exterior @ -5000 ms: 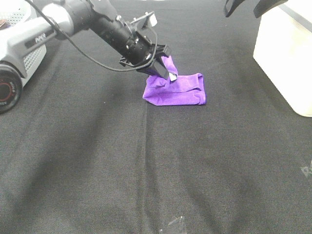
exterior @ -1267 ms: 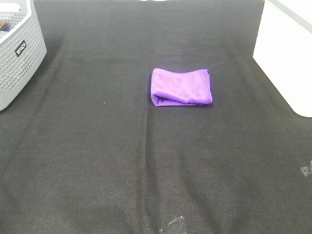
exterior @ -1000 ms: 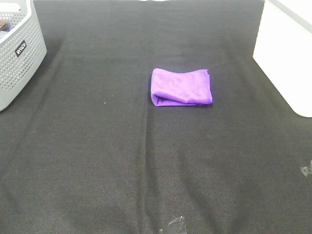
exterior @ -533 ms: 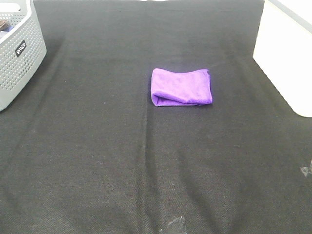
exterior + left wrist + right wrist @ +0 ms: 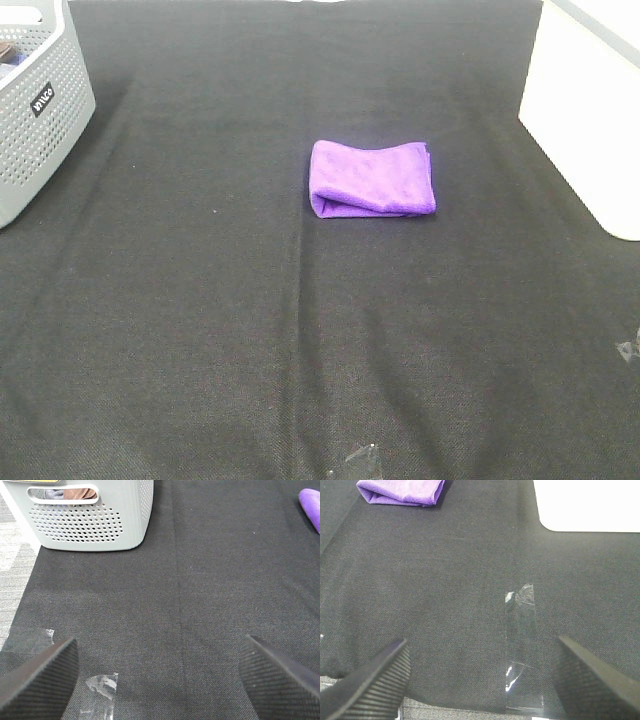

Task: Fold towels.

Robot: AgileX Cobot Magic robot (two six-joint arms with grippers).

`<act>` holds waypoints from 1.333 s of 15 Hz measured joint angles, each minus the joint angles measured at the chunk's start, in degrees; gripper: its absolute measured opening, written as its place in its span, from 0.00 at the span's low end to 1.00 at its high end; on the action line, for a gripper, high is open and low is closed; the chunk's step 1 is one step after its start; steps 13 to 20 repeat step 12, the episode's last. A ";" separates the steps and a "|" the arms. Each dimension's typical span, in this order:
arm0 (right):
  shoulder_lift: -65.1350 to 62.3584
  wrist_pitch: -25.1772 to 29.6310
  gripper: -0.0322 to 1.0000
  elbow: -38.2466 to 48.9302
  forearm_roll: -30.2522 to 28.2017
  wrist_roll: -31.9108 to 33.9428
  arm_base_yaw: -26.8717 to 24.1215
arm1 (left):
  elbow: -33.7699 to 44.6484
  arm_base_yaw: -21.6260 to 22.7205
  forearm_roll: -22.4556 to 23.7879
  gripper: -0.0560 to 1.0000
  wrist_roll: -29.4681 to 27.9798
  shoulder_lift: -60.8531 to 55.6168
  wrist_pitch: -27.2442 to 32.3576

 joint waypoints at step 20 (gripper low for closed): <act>0.00 0.00 0.76 0.00 0.00 0.00 0.00 | 0.00 -2.01 0.00 0.83 -0.06 0.00 0.00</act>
